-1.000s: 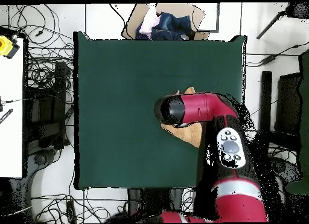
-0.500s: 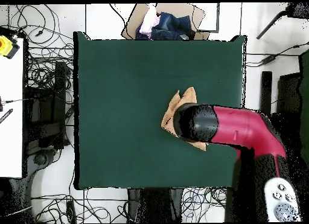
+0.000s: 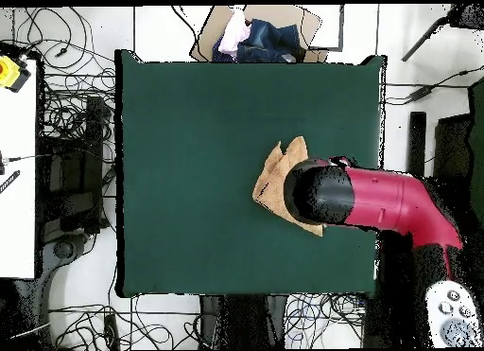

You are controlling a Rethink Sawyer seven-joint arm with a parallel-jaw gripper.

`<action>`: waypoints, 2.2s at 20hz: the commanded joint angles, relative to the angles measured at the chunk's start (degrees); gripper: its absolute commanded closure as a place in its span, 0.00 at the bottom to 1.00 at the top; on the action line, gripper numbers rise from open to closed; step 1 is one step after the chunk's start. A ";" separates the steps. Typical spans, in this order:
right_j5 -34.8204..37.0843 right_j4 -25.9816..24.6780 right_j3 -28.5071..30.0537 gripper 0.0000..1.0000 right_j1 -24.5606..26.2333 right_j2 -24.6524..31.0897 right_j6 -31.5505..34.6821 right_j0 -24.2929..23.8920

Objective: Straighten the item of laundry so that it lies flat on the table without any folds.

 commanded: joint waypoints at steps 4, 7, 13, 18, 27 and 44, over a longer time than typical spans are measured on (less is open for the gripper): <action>-10.90 -6.06 4.91 0.00 11.53 4.33 1.31 1.65; -11.19 -7.01 3.84 0.00 13.07 3.35 1.41 2.19; -15.14 -8.57 1.23 0.00 17.65 2.72 3.56 2.85; -17.60 -9.17 -1.00 0.00 21.03 3.05 4.10 2.50; -15.08 -8.75 -4.97 0.00 24.54 2.61 3.01 2.60; 14.26 -2.28 -25.49 0.00 27.41 4.83 -1.20 5.50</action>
